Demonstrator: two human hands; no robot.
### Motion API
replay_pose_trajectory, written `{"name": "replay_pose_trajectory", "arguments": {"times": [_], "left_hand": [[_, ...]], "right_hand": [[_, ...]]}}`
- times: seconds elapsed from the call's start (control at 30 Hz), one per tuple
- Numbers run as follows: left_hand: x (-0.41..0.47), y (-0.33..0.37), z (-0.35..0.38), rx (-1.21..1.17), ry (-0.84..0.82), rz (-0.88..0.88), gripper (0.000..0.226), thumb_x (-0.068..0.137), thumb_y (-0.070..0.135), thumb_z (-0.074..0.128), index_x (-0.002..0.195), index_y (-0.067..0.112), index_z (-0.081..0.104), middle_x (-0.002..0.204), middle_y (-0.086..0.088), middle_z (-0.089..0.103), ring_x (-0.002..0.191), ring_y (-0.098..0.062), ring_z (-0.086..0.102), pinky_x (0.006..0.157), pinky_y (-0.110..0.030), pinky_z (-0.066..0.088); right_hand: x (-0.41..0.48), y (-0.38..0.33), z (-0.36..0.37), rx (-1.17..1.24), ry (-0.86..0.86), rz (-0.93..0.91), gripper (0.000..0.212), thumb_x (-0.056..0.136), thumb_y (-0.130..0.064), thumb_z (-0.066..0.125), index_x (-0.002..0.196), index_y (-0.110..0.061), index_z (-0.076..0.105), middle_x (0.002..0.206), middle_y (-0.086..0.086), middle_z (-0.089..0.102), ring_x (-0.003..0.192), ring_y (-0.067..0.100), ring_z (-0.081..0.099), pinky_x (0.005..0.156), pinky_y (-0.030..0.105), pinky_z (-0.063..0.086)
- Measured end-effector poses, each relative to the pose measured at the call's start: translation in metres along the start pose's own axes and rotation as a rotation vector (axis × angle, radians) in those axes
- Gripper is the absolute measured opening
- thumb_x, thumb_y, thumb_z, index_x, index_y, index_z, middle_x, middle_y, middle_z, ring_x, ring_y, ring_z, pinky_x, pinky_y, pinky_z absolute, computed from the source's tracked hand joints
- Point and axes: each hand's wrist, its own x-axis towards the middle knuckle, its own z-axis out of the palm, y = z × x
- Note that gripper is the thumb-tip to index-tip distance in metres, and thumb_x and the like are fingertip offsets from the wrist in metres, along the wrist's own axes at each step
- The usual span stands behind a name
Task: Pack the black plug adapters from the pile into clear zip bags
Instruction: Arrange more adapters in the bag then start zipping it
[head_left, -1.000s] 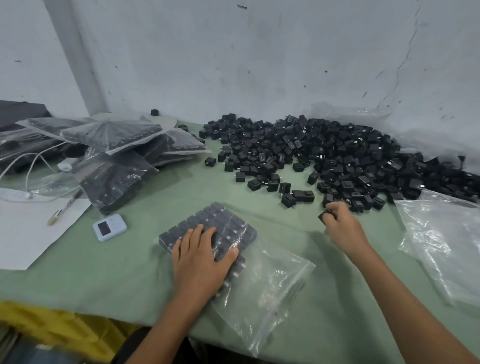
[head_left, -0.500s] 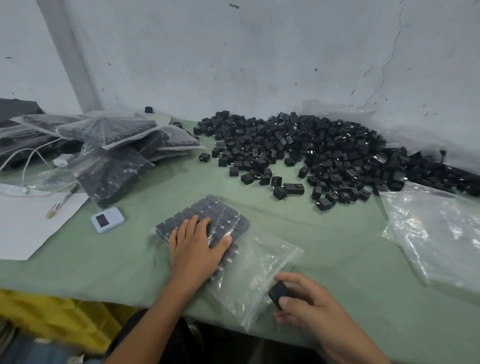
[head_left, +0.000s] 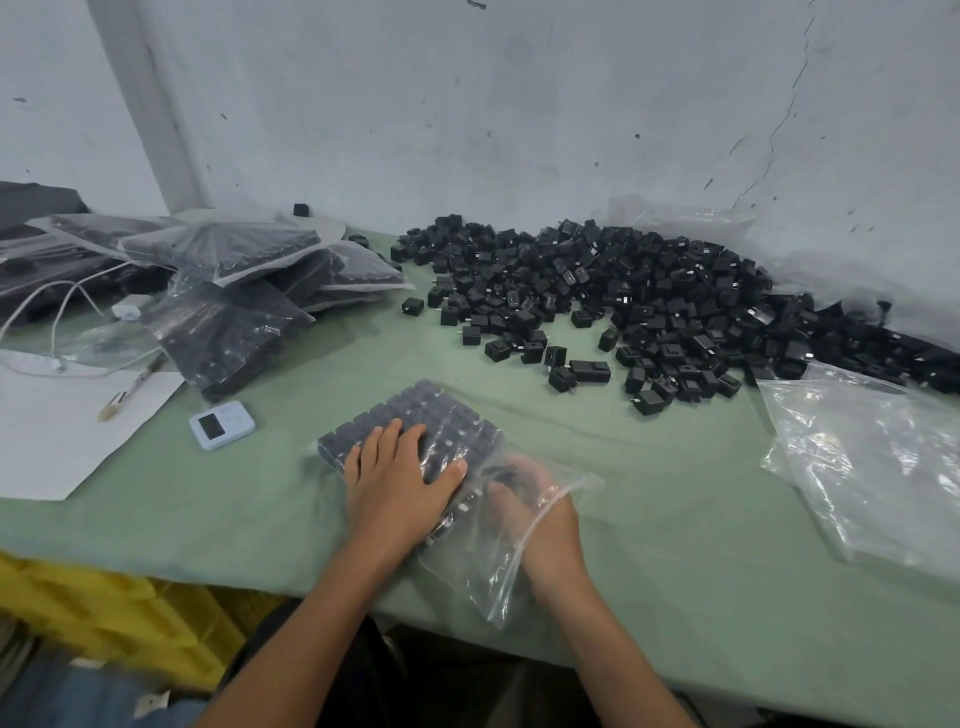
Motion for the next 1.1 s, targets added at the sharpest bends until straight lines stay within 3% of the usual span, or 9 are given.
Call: {"name": "replay_pose_trajectory", "arguments": {"times": [0.1,0.27,0.37,0.43,0.53,0.67,0.83,0.97,1.1], "left_hand": [[0.0,-0.001,0.001,0.005,0.003,0.002,0.079,0.086,0.078,0.036,0.152,0.033,0.03,0.165,0.003,0.017,0.153,-0.018,0.008,0.123,-0.042,0.002],[0.001,-0.002,0.002,0.002,-0.007,-0.001,0.081,0.085,0.079,0.036,0.152,0.034,0.029,0.165,0.004,0.016,0.153,-0.017,0.007,0.124,-0.042,0.002],[0.002,-0.002,0.002,0.011,-0.011,0.0,0.081,0.085,0.079,0.036,0.152,0.034,0.029,0.166,0.004,0.016,0.153,-0.018,0.007,0.124,-0.043,0.002],[0.002,-0.002,0.002,0.014,-0.012,0.002,0.081,0.085,0.079,0.035,0.152,0.034,0.029,0.166,0.004,0.016,0.153,-0.018,0.006,0.124,-0.043,0.002],[0.001,-0.002,0.002,0.026,-0.01,0.003,0.081,0.086,0.079,0.033,0.152,0.034,0.028,0.166,0.003,0.016,0.153,-0.018,0.007,0.124,-0.043,0.002],[0.001,-0.001,0.003,0.038,0.006,0.007,0.08,0.086,0.079,0.03,0.152,0.034,0.029,0.165,0.003,0.017,0.153,-0.018,0.007,0.124,-0.043,0.002],[0.001,0.0,0.003,0.049,-0.018,0.004,0.077,0.087,0.077,0.03,0.151,0.034,0.03,0.165,0.003,0.018,0.152,-0.019,0.009,0.124,-0.043,0.003],[0.015,0.006,-0.009,0.085,-0.017,0.013,0.07,0.086,0.078,0.032,0.135,0.03,0.048,0.147,0.0,0.045,0.137,-0.025,0.037,0.116,-0.045,0.026],[0.018,0.017,-0.007,0.111,-0.032,0.026,0.082,0.082,0.085,0.028,0.141,0.029,0.041,0.152,-0.004,0.037,0.142,-0.026,0.029,0.118,-0.046,0.019]], "right_hand": [[0.001,0.002,0.004,-0.036,0.07,-0.028,0.019,0.089,-0.018,0.069,0.101,-0.032,0.07,0.102,-0.017,0.072,0.097,-0.004,0.066,0.078,0.01,0.051],[0.002,0.007,0.006,0.042,0.191,0.0,0.023,0.088,-0.016,0.071,0.1,-0.036,0.066,0.093,-0.019,0.072,0.085,-0.003,0.067,0.065,0.01,0.051],[0.006,0.008,0.01,0.013,0.127,-0.035,0.019,0.095,-0.009,0.062,0.104,-0.026,0.063,0.089,-0.008,0.07,0.08,0.003,0.067,0.067,0.019,0.055],[0.012,0.008,0.013,-0.12,0.087,-0.055,0.016,0.096,-0.007,0.058,0.106,-0.019,0.06,0.089,-0.009,0.066,0.082,0.005,0.064,0.069,0.014,0.049],[0.022,0.008,0.013,-0.374,0.038,0.022,0.026,0.098,-0.013,0.055,0.123,-0.02,0.057,0.104,-0.011,0.054,0.1,0.013,0.055,0.082,0.02,0.038],[0.028,0.006,0.014,-0.461,-0.005,0.036,0.031,0.097,-0.008,0.052,0.127,-0.016,0.058,0.114,-0.008,0.053,0.112,0.017,0.054,0.095,0.027,0.041],[0.017,0.007,0.015,-0.317,-0.034,-0.055,0.03,0.094,-0.005,0.053,0.101,-0.033,0.061,0.101,-0.013,0.063,0.093,0.008,0.063,0.079,0.014,0.048],[0.009,0.007,0.011,-0.395,-0.053,-0.159,0.041,0.089,-0.001,0.051,0.107,-0.038,0.057,0.096,-0.023,0.056,0.085,-0.006,0.057,0.077,0.001,0.039],[0.007,0.005,0.009,-0.411,-0.078,-0.217,0.037,0.091,-0.006,0.047,0.113,-0.03,0.064,0.107,-0.016,0.065,0.098,-0.004,0.059,0.085,0.006,0.041]]}}
